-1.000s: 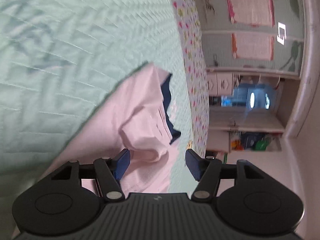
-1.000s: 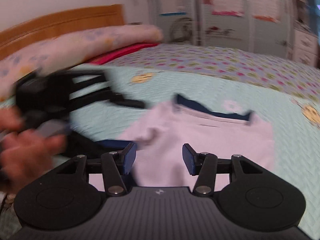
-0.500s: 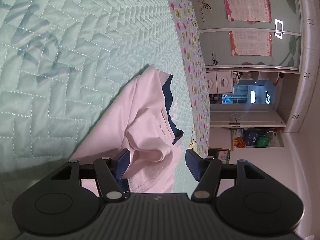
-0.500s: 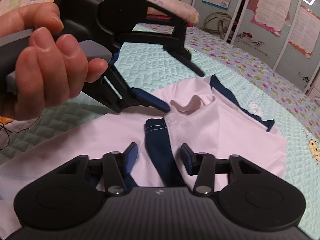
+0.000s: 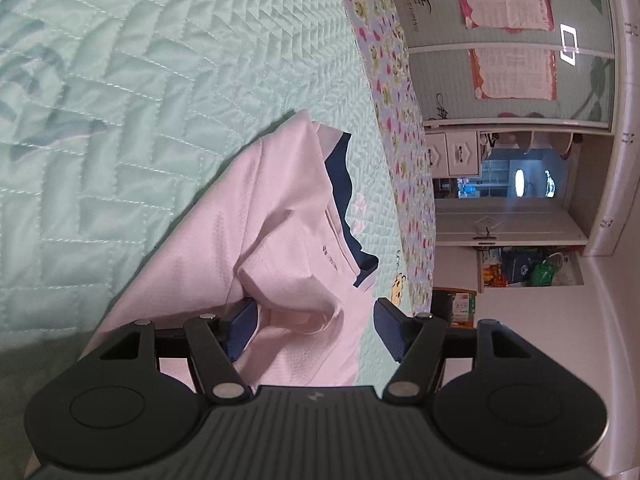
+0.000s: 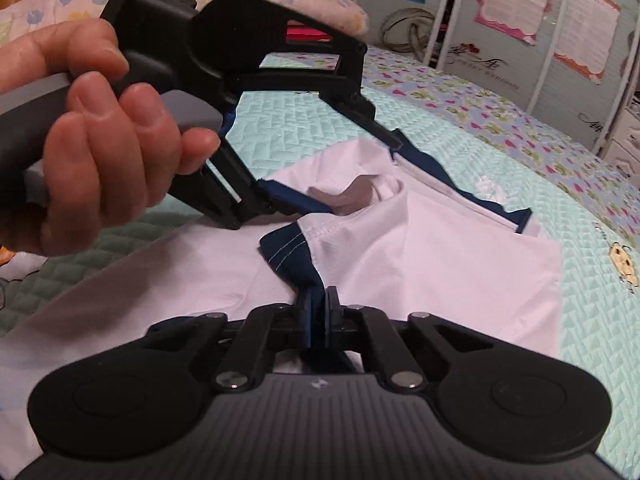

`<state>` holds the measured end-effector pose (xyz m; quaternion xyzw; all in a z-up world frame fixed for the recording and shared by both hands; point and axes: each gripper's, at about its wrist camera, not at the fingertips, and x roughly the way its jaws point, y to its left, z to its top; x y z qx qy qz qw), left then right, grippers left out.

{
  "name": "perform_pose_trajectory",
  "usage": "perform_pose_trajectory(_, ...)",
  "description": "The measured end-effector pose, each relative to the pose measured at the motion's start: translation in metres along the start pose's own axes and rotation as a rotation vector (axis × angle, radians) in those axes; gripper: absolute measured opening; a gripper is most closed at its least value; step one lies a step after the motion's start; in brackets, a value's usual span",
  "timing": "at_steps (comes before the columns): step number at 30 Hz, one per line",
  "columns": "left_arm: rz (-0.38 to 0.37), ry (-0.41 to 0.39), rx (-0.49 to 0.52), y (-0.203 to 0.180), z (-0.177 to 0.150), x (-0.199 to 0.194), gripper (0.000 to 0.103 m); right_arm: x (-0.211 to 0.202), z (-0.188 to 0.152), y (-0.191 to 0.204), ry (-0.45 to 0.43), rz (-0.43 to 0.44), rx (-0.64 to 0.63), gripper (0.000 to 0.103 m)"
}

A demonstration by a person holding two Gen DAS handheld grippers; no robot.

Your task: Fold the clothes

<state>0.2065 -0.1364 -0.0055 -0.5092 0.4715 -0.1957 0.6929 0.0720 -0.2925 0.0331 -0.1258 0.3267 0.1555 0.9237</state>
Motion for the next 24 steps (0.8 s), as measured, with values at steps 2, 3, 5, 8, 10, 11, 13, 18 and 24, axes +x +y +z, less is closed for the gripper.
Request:
perform_pose_trajectory(2,0.004,-0.007,0.036,-0.005,0.001,-0.001,0.063,-0.008,0.001,-0.007,-0.025,0.000,0.025,0.003)
perform_pose_trajectory(3,0.008,-0.011,0.055,-0.007,0.002,-0.001,0.053,-0.013,0.001,-0.010,-0.039,-0.001,0.032,0.003)
perform_pose_trajectory(5,0.015,-0.019,0.072,-0.008,0.005,-0.003,0.041,-0.023,0.000,-0.017,-0.058,0.006,0.045,0.003)
perform_pose_trajectory(8,0.034,-0.028,0.086,-0.007,0.007,-0.005,0.035,-0.033,-0.004,-0.024,-0.058,0.049,0.058,0.003)
perform_pose_trajectory(10,0.042,-0.023,0.087,-0.005,0.007,-0.005,0.035,-0.040,-0.009,-0.024,-0.056,0.066,0.042,0.003)
perform_pose_trajectory(11,0.040,-0.013,0.078,-0.003,0.007,-0.005,0.035,-0.043,-0.010,-0.024,-0.061,0.061,0.036,0.002)
perform_pose_trajectory(13,0.041,-0.015,0.042,0.001,0.007,-0.009,0.039,-0.050,-0.012,-0.025,-0.078,0.048,0.041,0.002)
perform_pose_trajectory(18,0.061,-0.102,-0.033,0.006,0.003,-0.044,0.055,-0.059,-0.013,-0.030,-0.115,0.024,0.059,0.003)
perform_pose_trajectory(24,0.089,-0.120,0.083,-0.025,0.005,-0.058,0.063,-0.064,-0.022,-0.030,-0.131,0.024,0.042,0.003)
